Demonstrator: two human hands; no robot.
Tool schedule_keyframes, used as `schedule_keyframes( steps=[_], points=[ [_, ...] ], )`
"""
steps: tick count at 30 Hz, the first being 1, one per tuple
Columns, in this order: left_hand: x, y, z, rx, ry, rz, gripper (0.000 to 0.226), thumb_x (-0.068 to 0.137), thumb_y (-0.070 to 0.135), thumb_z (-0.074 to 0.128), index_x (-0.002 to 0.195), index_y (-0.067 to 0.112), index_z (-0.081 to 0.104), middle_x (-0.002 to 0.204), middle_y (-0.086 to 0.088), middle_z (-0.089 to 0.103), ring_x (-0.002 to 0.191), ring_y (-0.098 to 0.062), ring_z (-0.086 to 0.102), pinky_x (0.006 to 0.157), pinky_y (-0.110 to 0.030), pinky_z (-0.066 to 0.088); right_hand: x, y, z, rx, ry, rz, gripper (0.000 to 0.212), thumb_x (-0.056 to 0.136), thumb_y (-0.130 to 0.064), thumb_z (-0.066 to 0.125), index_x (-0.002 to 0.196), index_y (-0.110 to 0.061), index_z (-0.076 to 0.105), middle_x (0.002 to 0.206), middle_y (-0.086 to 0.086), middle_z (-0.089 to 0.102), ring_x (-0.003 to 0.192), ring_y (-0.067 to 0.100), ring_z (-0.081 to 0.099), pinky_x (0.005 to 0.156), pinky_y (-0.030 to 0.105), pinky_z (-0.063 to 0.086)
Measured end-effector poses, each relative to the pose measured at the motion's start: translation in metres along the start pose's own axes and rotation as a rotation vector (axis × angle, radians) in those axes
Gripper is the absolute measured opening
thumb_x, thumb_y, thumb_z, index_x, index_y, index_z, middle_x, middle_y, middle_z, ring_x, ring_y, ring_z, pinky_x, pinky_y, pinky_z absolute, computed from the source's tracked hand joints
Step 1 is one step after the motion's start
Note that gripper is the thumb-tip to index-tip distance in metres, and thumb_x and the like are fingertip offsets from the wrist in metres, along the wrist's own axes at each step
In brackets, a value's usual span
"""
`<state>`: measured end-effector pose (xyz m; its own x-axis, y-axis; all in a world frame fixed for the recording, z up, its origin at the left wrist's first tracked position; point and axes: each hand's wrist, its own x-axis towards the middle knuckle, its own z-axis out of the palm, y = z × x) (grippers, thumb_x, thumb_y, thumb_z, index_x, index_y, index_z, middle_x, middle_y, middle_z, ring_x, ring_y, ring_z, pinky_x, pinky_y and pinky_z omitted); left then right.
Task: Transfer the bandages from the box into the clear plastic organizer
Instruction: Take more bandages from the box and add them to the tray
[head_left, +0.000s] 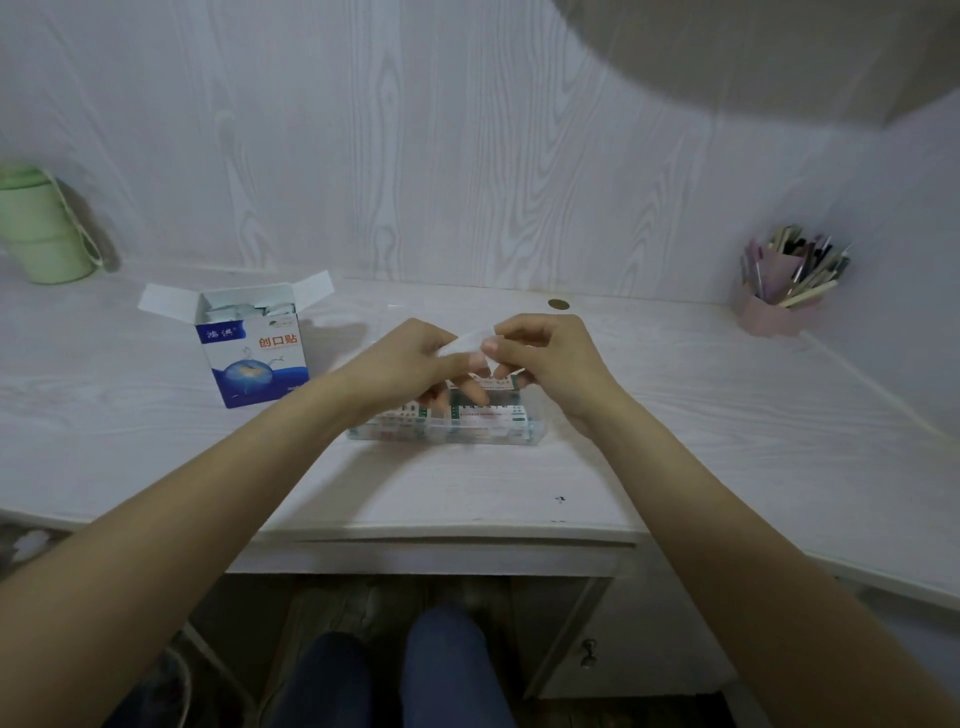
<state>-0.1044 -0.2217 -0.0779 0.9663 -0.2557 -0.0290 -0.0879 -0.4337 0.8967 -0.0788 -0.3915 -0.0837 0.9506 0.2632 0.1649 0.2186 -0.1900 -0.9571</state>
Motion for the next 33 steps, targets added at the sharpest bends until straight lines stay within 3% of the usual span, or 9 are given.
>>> schedule_keyframes(
  steps=[4, 9, 11, 12, 14, 20, 25, 28, 33],
  points=[
    [-0.004, 0.004, 0.0, 0.017, 0.003, -0.007, 0.045, 0.101, 0.036, 0.033, 0.08, 0.007, 0.061, 0.05, 0.014, 0.06, 0.046, -0.001, 0.041, 0.05, -0.009, 0.037, -0.002, 0.004, -0.006, 0.055, 0.037, 0.01, 0.006, 0.084, -0.006, 0.069, 0.078, -0.007, 0.068, 0.064, 0.003, 0.064, 0.056, 0.007, 0.063, 0.056, 0.015, 0.049],
    [0.002, 0.004, 0.003, 0.15, 0.012, 0.012, 0.028, 0.097, 0.029, 0.048, 0.093, 0.011, 0.069, 0.075, 0.005, 0.062, 0.06, -0.006, 0.046, 0.061, -0.018, 0.038, -0.004, 0.008, -0.009, 0.303, 0.0, 0.125, 0.02, 0.09, -0.014, 0.062, 0.084, 0.004, 0.067, 0.075, 0.008, 0.069, 0.075, 0.015, 0.068, 0.073, 0.016, 0.054],
    [0.006, 0.003, 0.004, 0.19, 0.02, 0.053, 0.021, 0.093, 0.027, 0.057, 0.105, 0.015, 0.07, 0.087, 0.007, 0.064, 0.071, 0.001, 0.053, 0.064, -0.008, 0.04, -0.004, 0.009, -0.012, 0.224, 0.007, 0.129, 0.001, 0.082, -0.002, 0.069, 0.082, -0.001, 0.068, 0.078, 0.009, 0.069, 0.078, 0.016, 0.067, 0.075, 0.016, 0.053],
    [0.007, 0.002, 0.005, 0.183, 0.032, 0.065, 0.021, 0.091, 0.025, 0.06, 0.108, 0.016, 0.07, 0.091, 0.009, 0.065, 0.075, 0.005, 0.055, 0.065, -0.004, 0.04, -0.003, 0.011, -0.014, 0.159, 0.025, 0.126, 0.011, 0.076, 0.004, 0.073, 0.082, -0.004, 0.069, 0.078, 0.009, 0.068, 0.077, 0.016, 0.066, 0.074, 0.017, 0.053],
    [0.009, -0.001, 0.004, 0.177, 0.076, 0.075, 0.019, 0.09, 0.019, 0.062, 0.107, 0.015, 0.07, 0.086, 0.01, 0.066, 0.07, 0.007, 0.055, 0.063, -0.005, 0.041, -0.003, 0.013, -0.016, 0.093, 0.073, 0.134, 0.021, 0.071, 0.01, 0.075, 0.084, -0.006, 0.07, 0.076, 0.008, 0.067, 0.074, 0.015, 0.066, 0.073, 0.018, 0.055],
    [0.017, -0.01, 0.002, 0.379, 0.164, 0.079, 0.011, 0.084, 0.015, 0.069, 0.095, 0.015, 0.072, 0.091, -0.005, 0.069, 0.074, -0.012, 0.058, 0.07, -0.024, 0.046, -0.003, 0.017, -0.017, 0.096, 0.118, 0.119, 0.015, 0.077, 0.009, 0.07, 0.077, -0.006, 0.07, 0.075, 0.01, 0.067, 0.07, 0.014, 0.064, 0.071, 0.019, 0.056],
    [0.024, -0.013, 0.006, 0.426, 0.213, 0.057, 0.01, 0.081, 0.017, 0.072, 0.088, 0.01, 0.07, 0.076, -0.006, 0.068, 0.065, -0.016, 0.06, 0.063, -0.027, 0.049, -0.003, 0.023, -0.017, -0.184, 0.151, 0.127, 0.01, 0.076, -0.004, 0.075, 0.075, -0.013, 0.072, 0.065, 0.004, 0.068, 0.056, 0.007, 0.06, 0.057, 0.017, 0.049],
    [0.026, -0.015, 0.01, 0.509, 0.189, 0.059, 0.01, 0.082, 0.019, 0.072, 0.09, 0.012, 0.071, 0.069, 0.004, 0.06, 0.061, -0.009, 0.053, 0.055, -0.019, 0.04, -0.003, 0.027, -0.015, -0.412, 0.142, 0.09, 0.008, 0.075, -0.008, 0.076, 0.075, -0.016, 0.072, 0.062, 0.001, 0.066, 0.051, 0.001, 0.058, 0.053, 0.01, 0.044],
    [0.028, -0.02, 0.017, 0.634, 0.153, 0.039, 0.018, 0.084, 0.018, 0.07, 0.101, 0.012, 0.072, 0.092, -0.005, 0.071, 0.084, -0.019, 0.063, 0.079, -0.028, 0.049, -0.002, 0.036, -0.013, -0.625, 0.1, 0.066, 0.011, 0.076, -0.013, 0.075, 0.073, -0.022, 0.069, 0.061, -0.011, 0.059, 0.065, 0.007, 0.058, 0.069, 0.029, 0.05]
  ],
)
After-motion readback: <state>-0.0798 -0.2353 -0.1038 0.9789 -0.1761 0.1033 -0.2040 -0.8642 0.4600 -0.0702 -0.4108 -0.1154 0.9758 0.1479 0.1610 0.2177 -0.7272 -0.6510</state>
